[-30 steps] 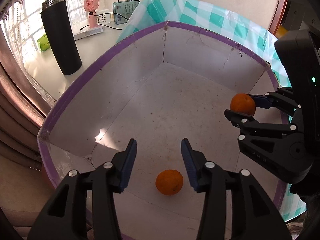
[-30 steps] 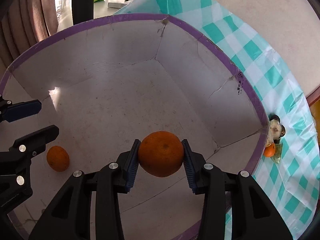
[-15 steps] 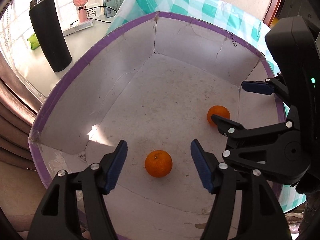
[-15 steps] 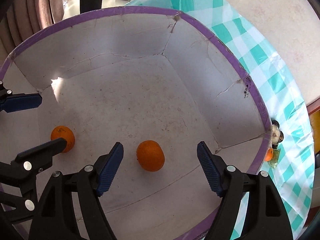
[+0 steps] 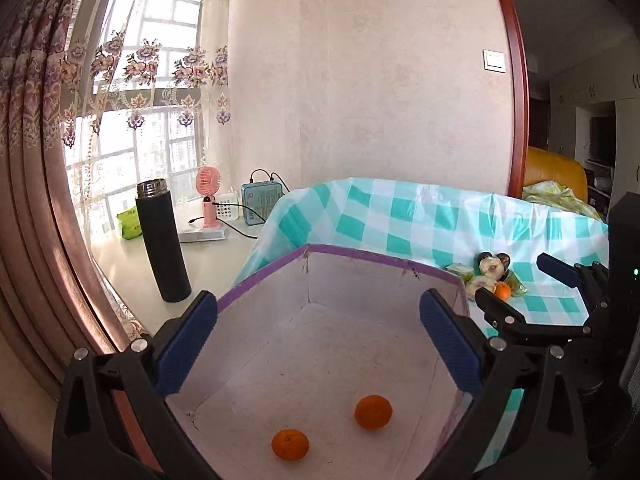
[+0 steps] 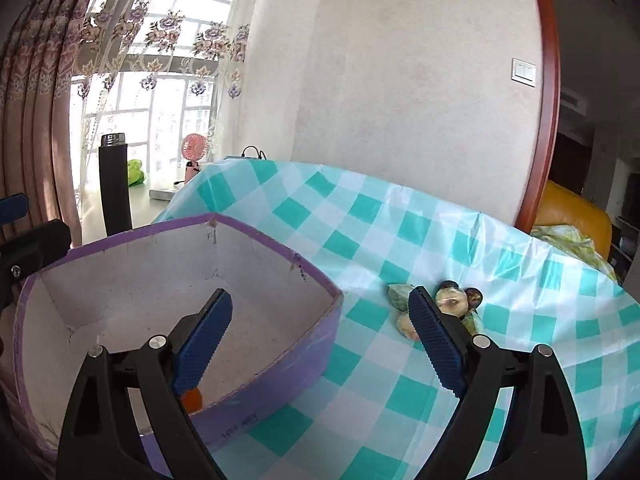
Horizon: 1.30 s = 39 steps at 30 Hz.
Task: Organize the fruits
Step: 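Move both grippers back to the fruit cluster on the cloth, then grasp the plastic-wrapped cabbage with the right gripper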
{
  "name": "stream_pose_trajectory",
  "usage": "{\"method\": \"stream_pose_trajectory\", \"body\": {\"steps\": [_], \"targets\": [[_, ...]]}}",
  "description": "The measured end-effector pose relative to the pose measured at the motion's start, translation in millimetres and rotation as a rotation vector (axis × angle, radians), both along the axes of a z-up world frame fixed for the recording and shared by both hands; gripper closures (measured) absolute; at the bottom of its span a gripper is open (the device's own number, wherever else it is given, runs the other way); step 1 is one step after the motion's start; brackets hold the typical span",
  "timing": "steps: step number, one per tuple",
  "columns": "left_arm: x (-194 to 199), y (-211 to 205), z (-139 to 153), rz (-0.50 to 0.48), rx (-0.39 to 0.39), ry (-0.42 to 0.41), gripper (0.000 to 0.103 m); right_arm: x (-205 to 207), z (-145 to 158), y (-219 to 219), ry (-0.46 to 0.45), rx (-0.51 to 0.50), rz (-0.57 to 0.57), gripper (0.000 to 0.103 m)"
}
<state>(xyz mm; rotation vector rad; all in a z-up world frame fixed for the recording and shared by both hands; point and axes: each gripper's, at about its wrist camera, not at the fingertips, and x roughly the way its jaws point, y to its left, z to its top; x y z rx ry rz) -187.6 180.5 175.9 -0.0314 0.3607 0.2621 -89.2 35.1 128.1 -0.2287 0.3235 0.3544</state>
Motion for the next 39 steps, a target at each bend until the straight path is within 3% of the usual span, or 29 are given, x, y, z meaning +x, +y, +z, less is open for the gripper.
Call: {"method": "stream_pose_trajectory", "body": {"steps": [4, 9, 11, 14, 16, 19, 24, 31, 36, 37, 39], "targets": [[33.1, -68.7, -7.9, -0.146, 0.018, 0.015, 0.002, 39.6, -27.9, -72.0, 0.092, 0.043, -0.184, 0.017], [99.2, -163.8, -45.5, -0.344, 0.049, 0.12, 0.002, 105.4, -70.7, -167.7, 0.245, 0.093, -0.401, 0.017], [135.4, -187.4, -70.5, -0.379, 0.008, 0.201, 0.002, 133.4, -86.8, -197.8, 0.337, 0.134, -0.431, 0.017], [193.1, -198.1, -113.6, -0.363, -0.116, 0.348, 0.002, 166.6, -103.5, -224.3, 0.449, 0.229, -0.406, 0.017], [218.5, -195.2, -136.6, -0.319, -0.188, 0.404, 0.003, 187.4, -109.8, -229.7, 0.496, 0.282, -0.374, 0.017], [232.0, -187.2, -152.0, -0.308, -0.257, 0.41, 0.003, 212.2, -118.1, -224.7, 0.551, 0.351, -0.283, 0.017], [235.9, -190.6, -159.3, -0.327, -0.233, 0.418, 0.003, 241.8, -119.0, -204.6, 0.571, 0.376, -0.223, 0.017], [256.8, -209.7, -159.3, -0.339, -0.175, 0.439, 0.003, 272.5, -121.2, -186.2, 0.576, 0.322, -0.231, 0.028], [273.6, -215.4, -163.3, -0.386, -0.206, 0.462, 0.002, 280.9, -123.1, -189.2, 0.598, 0.345, -0.18, 0.028], [275.7, -216.1, -164.6, -0.396, -0.211, 0.471, 0.002, 281.9, -122.9, -188.7, 0.6, 0.349, -0.157, 0.043], [277.3, -217.3, -166.2, -0.414, -0.219, 0.48, 0.002, 282.5, -123.2, -190.5, 0.604, 0.37, -0.131, 0.042]]}}
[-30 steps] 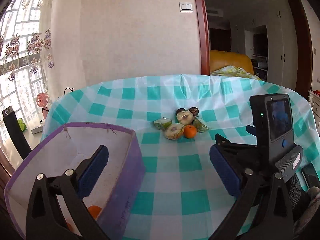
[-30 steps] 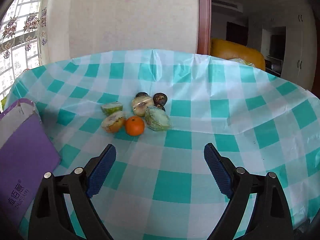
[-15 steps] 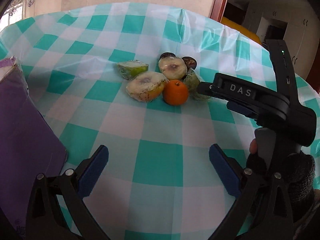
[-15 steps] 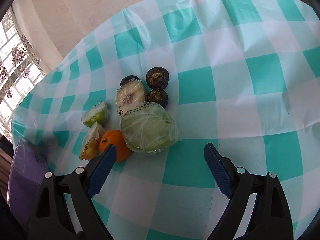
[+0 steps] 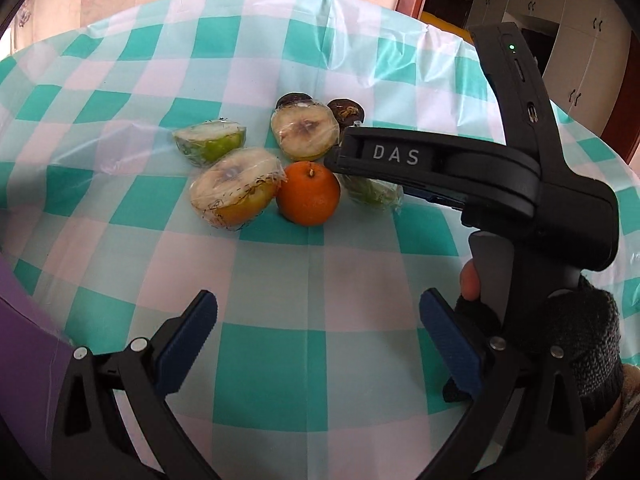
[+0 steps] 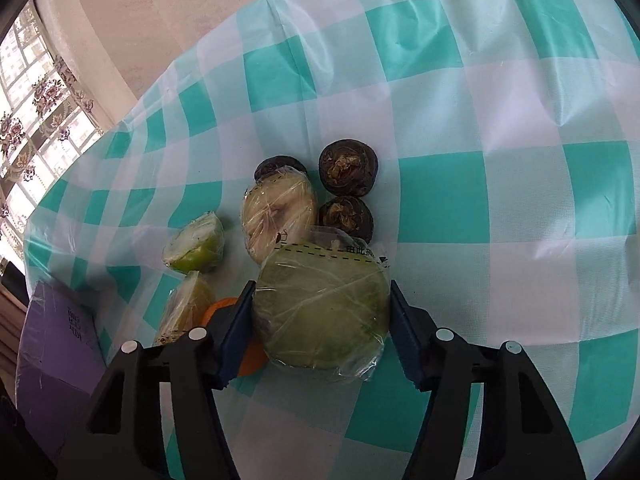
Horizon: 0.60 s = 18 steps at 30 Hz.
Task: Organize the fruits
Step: 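Grasp the plastic-wrapped cabbage with the right gripper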
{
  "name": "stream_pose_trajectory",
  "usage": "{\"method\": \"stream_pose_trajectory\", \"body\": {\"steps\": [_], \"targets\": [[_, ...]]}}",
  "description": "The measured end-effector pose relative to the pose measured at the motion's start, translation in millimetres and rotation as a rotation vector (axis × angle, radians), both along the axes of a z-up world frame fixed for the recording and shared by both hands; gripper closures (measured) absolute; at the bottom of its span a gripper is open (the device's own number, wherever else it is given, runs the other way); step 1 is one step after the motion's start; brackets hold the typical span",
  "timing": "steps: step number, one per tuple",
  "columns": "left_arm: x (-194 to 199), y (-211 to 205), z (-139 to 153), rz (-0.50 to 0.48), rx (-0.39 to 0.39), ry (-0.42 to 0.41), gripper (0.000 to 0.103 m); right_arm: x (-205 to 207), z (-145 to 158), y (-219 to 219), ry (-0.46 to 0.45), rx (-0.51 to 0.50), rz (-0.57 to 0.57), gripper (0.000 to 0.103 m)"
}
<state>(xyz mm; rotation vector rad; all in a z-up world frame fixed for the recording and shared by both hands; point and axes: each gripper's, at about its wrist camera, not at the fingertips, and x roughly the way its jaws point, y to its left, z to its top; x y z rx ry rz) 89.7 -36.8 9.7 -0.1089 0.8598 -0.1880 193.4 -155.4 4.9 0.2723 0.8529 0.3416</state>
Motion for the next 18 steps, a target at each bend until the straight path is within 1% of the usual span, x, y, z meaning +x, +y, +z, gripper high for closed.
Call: {"method": "stream_pose_trajectory", "body": {"steps": [2, 4, 6, 7, 8, 10, 13, 16, 18], "targets": [[2.8, -0.3, -0.3, 0.017, 0.005, 0.002, 0.002, -1.4, 2.1, -9.8, -0.013, 0.03, -0.044, 0.042], [11.1, -1.4, -3.0, 0.04, 0.011, 0.022, 0.011, -5.2, 6.1, -30.2, -0.045, 0.108, -0.105, 0.042], [22.5, -4.3, -6.3, 0.057, 0.013, 0.043, 0.017, -8.8, 8.0, -52.8, -0.07, 0.171, -0.183, 0.042], [28.2, -7.5, -6.4, 0.071, 0.032, 0.039, 0.021, -10.5, 8.2, -62.8, -0.078, 0.192, -0.223, 0.042], [34.1, -11.4, -6.9, 0.072, 0.047, 0.04, 0.024, -11.7, 8.6, -70.2, -0.088, 0.211, -0.255, 0.042], [45.5, -21.3, -7.3, 0.067, 0.087, 0.04, 0.03, -13.7, 10.2, -77.6, -0.108, 0.232, -0.289, 0.042], [62.6, -32.5, -8.4, 0.078, 0.149, 0.042, 0.037, -15.7, 16.1, -68.5, -0.141, 0.185, -0.277, 0.042], [80.1, -31.8, -8.8, 0.119, 0.173, 0.046, 0.039, -18.8, 22.4, -54.1, -0.182, 0.104, -0.251, 0.042], [89.6, -29.4, -8.8, 0.139, 0.177, 0.047, 0.039, -19.9, 23.1, -49.9, -0.191, 0.073, -0.241, 0.042]]}}
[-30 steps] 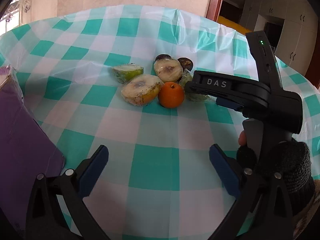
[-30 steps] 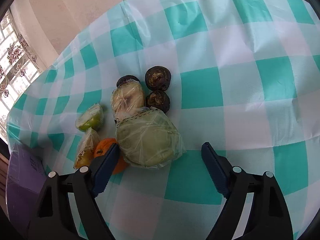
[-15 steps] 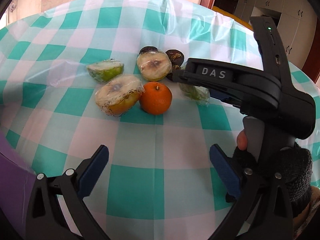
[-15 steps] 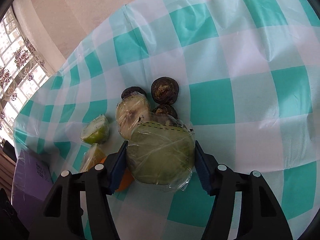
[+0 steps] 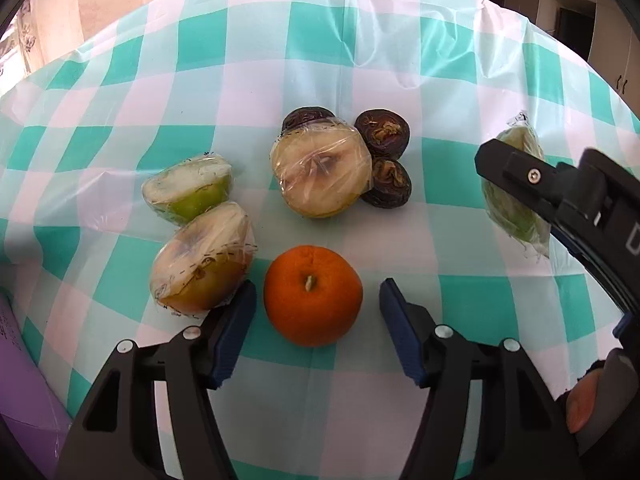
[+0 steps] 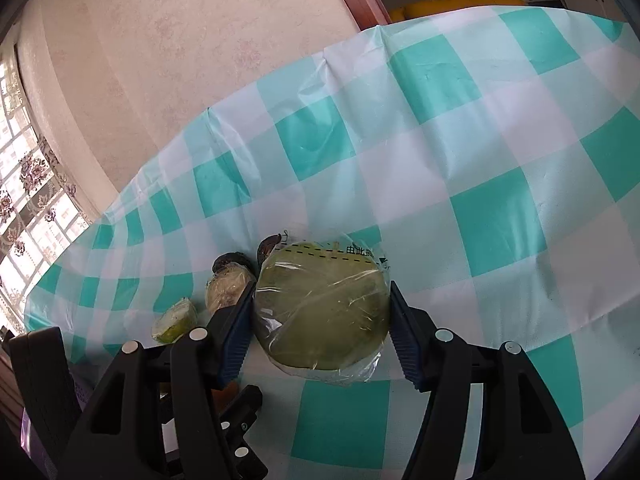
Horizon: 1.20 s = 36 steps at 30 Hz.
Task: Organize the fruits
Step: 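Grasp the plastic-wrapped cabbage with the right gripper, then grasp the small mandarin with the left gripper, then carry the cabbage in the right gripper while the left gripper carries the mandarin to the box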
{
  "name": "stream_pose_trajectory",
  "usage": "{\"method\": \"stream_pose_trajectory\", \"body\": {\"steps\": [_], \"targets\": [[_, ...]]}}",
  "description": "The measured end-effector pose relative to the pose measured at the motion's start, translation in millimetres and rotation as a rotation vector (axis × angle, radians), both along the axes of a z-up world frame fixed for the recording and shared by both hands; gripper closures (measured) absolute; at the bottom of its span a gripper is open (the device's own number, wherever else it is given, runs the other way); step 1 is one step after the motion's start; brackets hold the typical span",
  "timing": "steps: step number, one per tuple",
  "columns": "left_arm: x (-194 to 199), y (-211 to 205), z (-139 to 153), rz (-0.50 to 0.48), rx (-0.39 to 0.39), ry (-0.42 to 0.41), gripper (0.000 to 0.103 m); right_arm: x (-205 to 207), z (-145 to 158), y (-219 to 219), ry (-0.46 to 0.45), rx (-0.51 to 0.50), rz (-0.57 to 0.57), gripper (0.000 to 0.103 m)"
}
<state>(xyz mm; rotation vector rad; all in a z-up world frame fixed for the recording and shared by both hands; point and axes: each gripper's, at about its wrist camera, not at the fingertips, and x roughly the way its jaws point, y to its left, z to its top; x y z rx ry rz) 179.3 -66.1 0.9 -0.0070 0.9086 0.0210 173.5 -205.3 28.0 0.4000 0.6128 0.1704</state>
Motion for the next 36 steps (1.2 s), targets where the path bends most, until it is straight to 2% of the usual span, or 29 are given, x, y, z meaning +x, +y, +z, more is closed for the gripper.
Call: {"method": "stream_pose_trajectory", "body": {"steps": [3, 5, 6, 11, 20, 25, 36], "targets": [[11.3, 4.3, 0.3, 0.02, 0.007, -0.002, 0.044, 0.9, -0.1, 0.5, 0.01, -0.014, -0.019, 0.042], [15.7, 6.0, 1.0, 0.023, 0.008, -0.006, 0.051, -0.3, 0.6, 1.6, 0.014, -0.044, -0.042, 0.042], [17.2, 6.2, 1.3, 0.019, 0.011, -0.01, 0.059, -1.0, 1.6, 2.7, 0.014, -0.062, -0.053, 0.042], [15.6, 11.5, 5.1, 0.02, -0.011, -0.044, 0.06, -9.0, 6.0, 6.4, -0.017, -0.119, -0.076, 0.042], [-10.7, 16.9, 17.7, 0.022, -0.054, -0.118, 0.06, -5.1, 3.6, 2.6, 0.002, -0.099, -0.086, 0.042], [-40.7, 29.1, 30.1, 0.046, -0.094, -0.15, 0.06, -5.4, 4.2, 3.5, 0.003, -0.1, -0.085, 0.042], [-122.6, 47.6, 49.3, 0.041, -0.057, -0.229, 0.06, -5.6, 5.3, 3.9, 0.002, -0.103, -0.088, 0.042]]}}
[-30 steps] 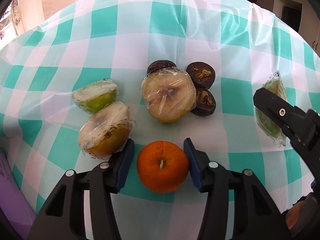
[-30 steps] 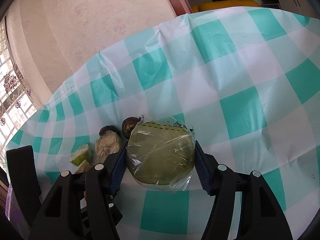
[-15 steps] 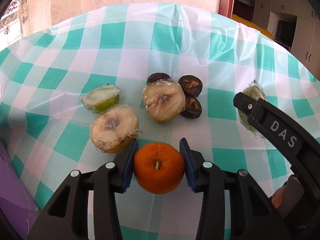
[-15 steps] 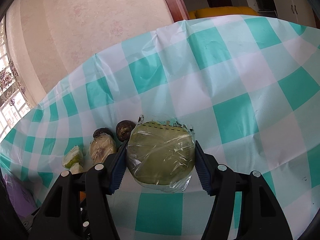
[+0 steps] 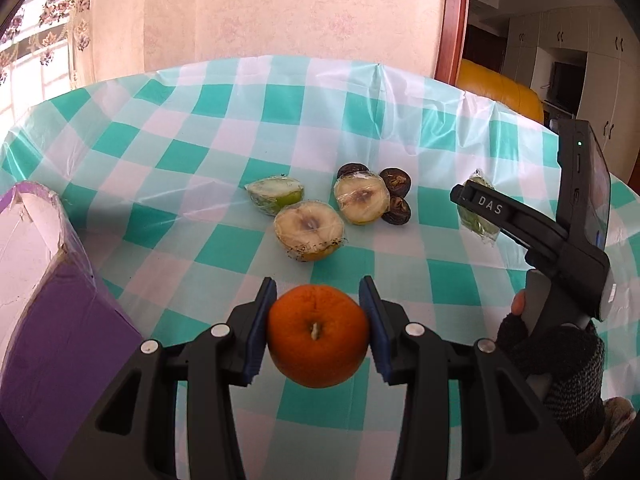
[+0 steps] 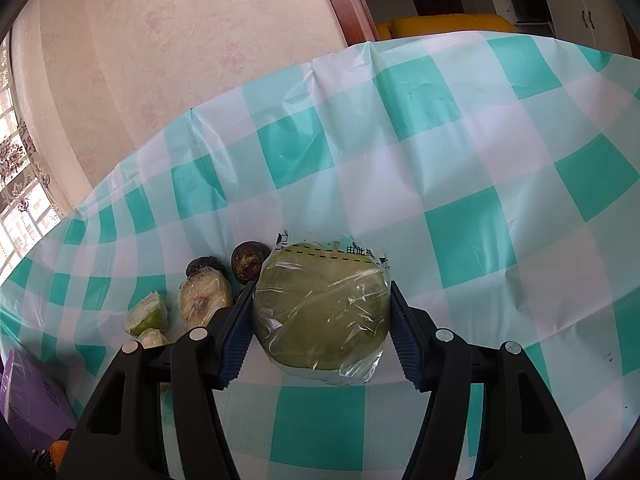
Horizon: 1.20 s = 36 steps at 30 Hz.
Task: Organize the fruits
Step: 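Carry the cabbage in the right gripper while the left gripper carries the mandarin to the box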
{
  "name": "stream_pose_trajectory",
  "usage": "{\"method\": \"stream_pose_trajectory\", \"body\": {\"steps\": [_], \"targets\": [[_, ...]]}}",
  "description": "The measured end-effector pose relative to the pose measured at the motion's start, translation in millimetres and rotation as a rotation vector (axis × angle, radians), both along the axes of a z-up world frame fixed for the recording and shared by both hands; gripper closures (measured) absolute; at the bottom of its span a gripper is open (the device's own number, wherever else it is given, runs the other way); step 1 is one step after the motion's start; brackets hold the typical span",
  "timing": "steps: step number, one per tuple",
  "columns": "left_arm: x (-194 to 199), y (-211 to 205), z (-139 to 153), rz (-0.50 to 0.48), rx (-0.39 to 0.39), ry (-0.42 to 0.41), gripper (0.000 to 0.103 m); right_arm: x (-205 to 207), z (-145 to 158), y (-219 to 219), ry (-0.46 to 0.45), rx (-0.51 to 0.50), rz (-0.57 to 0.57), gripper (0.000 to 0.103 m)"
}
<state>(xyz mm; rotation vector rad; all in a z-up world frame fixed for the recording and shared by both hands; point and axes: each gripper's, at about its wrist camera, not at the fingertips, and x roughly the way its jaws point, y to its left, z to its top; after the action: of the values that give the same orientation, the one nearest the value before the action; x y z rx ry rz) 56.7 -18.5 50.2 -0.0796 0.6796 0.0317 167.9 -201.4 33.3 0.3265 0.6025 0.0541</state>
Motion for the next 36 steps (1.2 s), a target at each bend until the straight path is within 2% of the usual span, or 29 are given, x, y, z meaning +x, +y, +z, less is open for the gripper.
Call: {"method": "stream_pose_trajectory", "body": {"steps": [5, 11, 15, 20, 25, 29, 33, 36], "targets": [[-30.7, 3.0, 22.4, -0.015, 0.004, -0.054, 0.06, -0.6, 2.6, 1.9, -0.007, -0.017, -0.002, 0.042], [-74.7, 13.9, 70.9, -0.022, -0.016, -0.165, 0.06, -6.1, 8.5, 12.3, -0.04, -0.047, 0.026, 0.042], [-115.0, 39.8, 112.6, 0.003, -0.018, -0.263, 0.06, -13.0, 21.3, 17.7, -0.086, -0.032, 0.061, 0.042], [-171.4, 94.9, 151.5, 0.082, 0.014, -0.354, 0.06, -28.9, 53.0, 29.6, -0.122, 0.058, 0.16, 0.042], [-215.9, 160.8, 158.2, 0.198, 0.052, -0.363, 0.06, -69.6, 96.7, 75.6, -0.193, 0.063, 0.317, 0.042], [-239.3, 214.5, 146.0, 0.294, 0.004, -0.324, 0.06, -103.0, 125.2, 122.6, -0.23, 0.034, 0.432, 0.042], [-260.7, 249.9, 133.8, 0.344, -0.035, -0.297, 0.06, -133.7, 140.3, 167.5, -0.246, -0.001, 0.529, 0.042], [-272.2, 262.7, 127.8, 0.358, -0.028, -0.286, 0.06, -152.5, 143.7, 194.7, -0.248, -0.029, 0.571, 0.042]]}}
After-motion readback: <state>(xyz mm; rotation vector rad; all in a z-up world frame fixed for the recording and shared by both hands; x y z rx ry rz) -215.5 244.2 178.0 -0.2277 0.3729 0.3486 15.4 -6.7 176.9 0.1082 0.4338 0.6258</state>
